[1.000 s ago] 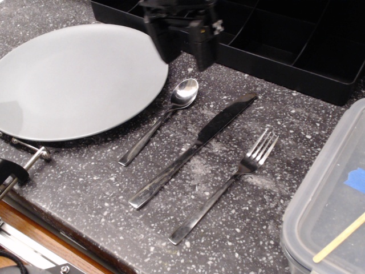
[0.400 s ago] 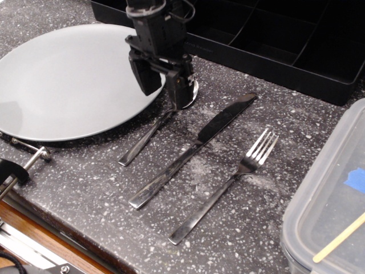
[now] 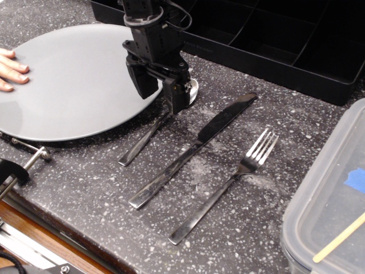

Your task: Put spoon on plate

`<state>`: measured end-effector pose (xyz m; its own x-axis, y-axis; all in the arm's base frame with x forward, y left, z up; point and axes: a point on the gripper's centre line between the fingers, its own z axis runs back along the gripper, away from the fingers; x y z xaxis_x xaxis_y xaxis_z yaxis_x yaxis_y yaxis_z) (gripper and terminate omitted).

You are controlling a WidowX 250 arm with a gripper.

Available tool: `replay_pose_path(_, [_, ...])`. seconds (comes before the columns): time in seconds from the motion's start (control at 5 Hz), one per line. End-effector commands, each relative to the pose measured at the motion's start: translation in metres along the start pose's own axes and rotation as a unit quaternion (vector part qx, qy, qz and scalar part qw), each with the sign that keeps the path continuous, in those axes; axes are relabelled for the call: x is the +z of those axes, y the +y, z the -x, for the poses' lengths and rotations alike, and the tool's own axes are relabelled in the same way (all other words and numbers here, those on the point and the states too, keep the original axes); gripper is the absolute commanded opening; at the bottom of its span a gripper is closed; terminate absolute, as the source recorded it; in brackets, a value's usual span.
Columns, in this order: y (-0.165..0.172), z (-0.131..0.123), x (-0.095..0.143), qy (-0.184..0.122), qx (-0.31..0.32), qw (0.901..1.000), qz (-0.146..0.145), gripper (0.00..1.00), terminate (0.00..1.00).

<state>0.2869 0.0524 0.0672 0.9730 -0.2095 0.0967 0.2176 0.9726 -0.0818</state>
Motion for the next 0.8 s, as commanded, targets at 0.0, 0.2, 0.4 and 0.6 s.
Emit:
replay_pose_path(0.0, [0.001, 0.004, 0.028, -0.021, -0.005, 0.9998, 0.006, 1.00, 0.00])
replay_pose_path(0.2, [0.000, 0.004, 0.026, -0.012, 0.005, 0.9998, 0.013, 1.00, 0.00])
replay_pose_path(0.4, [0.001, 0.002, 0.011, -0.002, 0.010, 0.9999, 0.003, 1.00, 0.00])
replay_pose_path(0.6, [0.006, -0.001, -0.006, -0.009, 0.016, 0.9994, -0.029, 1.00, 0.00])
